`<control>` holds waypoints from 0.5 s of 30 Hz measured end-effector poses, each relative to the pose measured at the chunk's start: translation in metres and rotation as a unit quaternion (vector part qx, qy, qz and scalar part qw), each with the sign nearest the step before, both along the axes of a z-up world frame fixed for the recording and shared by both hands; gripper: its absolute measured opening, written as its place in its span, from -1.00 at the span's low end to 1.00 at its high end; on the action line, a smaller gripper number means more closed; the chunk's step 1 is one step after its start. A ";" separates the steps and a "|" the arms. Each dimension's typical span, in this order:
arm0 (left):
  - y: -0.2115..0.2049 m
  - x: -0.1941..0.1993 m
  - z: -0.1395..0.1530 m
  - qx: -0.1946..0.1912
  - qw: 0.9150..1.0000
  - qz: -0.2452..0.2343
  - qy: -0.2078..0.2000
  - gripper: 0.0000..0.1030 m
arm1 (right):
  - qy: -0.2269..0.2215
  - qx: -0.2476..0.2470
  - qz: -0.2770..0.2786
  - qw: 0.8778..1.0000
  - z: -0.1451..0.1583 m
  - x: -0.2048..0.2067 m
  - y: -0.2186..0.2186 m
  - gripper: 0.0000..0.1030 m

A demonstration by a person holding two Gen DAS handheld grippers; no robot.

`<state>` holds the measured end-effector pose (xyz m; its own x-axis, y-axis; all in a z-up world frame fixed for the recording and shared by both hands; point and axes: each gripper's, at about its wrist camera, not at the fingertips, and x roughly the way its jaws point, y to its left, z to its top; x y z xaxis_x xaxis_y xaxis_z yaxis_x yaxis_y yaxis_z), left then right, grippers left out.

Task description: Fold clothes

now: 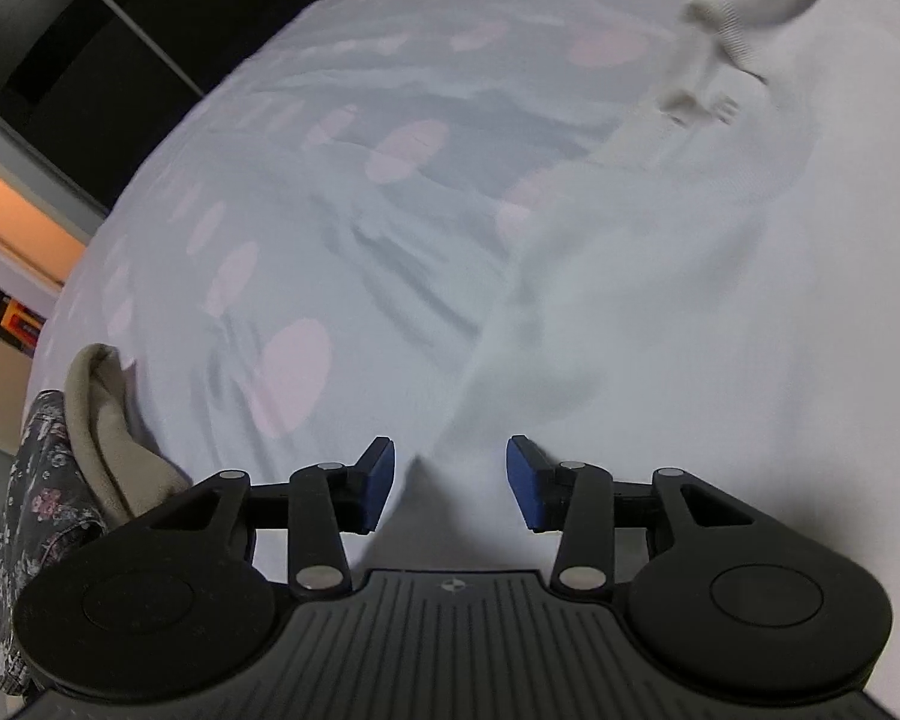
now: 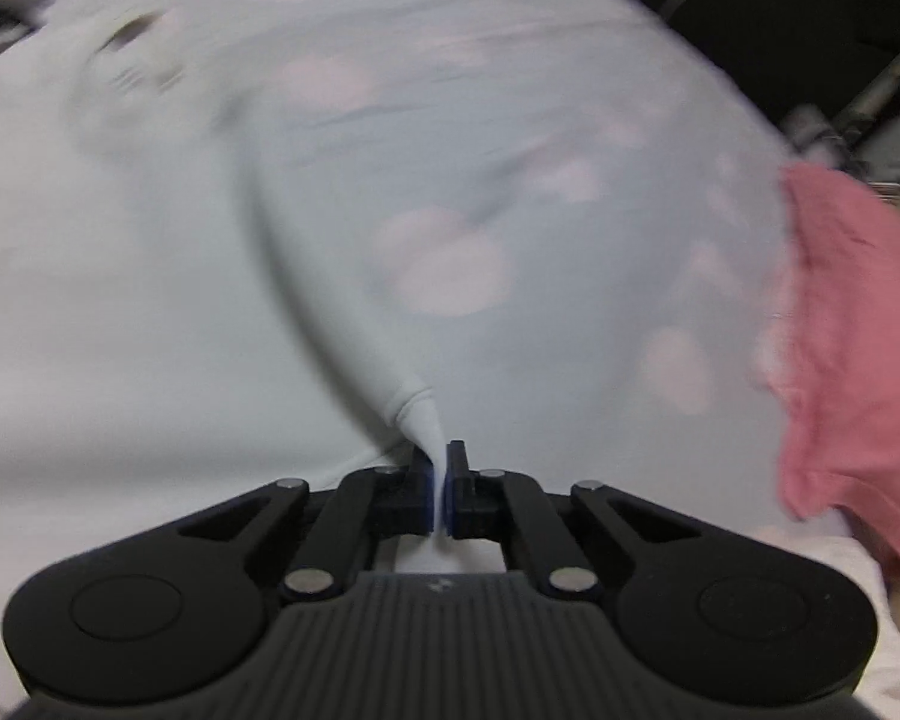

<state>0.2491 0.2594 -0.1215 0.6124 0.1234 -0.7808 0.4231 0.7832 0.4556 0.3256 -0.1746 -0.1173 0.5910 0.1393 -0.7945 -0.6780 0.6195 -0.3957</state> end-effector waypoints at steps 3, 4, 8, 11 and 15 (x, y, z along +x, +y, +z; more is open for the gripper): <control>0.001 0.005 0.001 -0.003 1.000 0.019 -0.012 -0.23 | -0.052 0.015 -0.031 0.998 0.015 0.006 -0.007 -0.98; 0.001 0.006 -0.001 0.001 1.000 0.026 -0.013 -0.23 | -0.058 0.013 -0.037 0.998 0.013 0.006 -0.006 -0.98; -0.005 0.003 -0.005 0.020 0.999 0.036 -0.026 -0.23 | -0.035 -0.049 -0.071 0.996 -0.025 0.010 0.003 -0.93; -0.006 -0.004 -0.001 0.027 0.999 0.026 -0.035 -0.23 | -0.041 -0.074 -0.097 0.992 -0.040 0.008 0.006 -0.44; 0.006 -0.013 0.007 -0.005 1.000 0.009 -0.015 -0.09 | -0.054 -0.016 -0.100 0.993 -0.018 -0.006 -0.006 -0.20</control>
<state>0.2361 0.2654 -0.1143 0.6341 0.1264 -0.7628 0.3949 0.7952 0.4601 0.3192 -0.1807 -0.1353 0.6863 -0.0137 -0.7272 -0.4946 0.7243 -0.4804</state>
